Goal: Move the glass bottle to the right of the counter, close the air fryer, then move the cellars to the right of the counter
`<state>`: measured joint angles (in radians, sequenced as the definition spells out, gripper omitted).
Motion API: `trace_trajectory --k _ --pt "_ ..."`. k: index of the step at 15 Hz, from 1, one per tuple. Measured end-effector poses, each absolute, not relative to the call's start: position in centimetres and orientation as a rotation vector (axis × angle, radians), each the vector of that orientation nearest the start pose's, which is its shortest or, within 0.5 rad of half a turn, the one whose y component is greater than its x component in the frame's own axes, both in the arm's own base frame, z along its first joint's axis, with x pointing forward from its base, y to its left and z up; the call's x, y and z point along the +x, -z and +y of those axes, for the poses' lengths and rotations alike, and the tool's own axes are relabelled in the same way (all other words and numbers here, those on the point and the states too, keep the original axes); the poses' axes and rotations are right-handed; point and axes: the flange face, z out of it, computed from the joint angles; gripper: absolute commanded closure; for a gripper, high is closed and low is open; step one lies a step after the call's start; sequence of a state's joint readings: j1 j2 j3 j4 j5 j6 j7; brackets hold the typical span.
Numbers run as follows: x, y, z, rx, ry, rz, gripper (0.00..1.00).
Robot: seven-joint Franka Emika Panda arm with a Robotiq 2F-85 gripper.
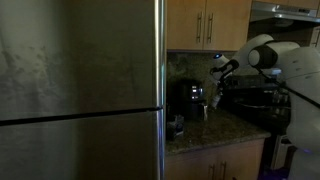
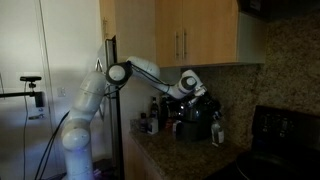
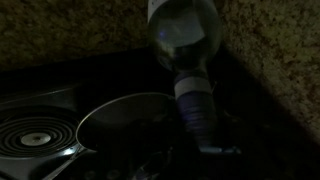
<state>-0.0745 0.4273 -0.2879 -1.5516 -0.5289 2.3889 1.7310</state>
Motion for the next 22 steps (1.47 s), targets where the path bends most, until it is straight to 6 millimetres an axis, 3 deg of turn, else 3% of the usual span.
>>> trace_trajectory --k 7,10,15,22 --pt "70.8 -45.3 -25.3 -2.038 1.223 2.486 0.94" --pt "71.5 -45.6 -26.1 -1.997 1.147 2.556 0.94" --pt "72.3 -46.1 -29.2 -1.836 1.04 2.63 0.94" --pt "74.5 -45.3 -28.8 -1.812 1.133 2.549 0.94"
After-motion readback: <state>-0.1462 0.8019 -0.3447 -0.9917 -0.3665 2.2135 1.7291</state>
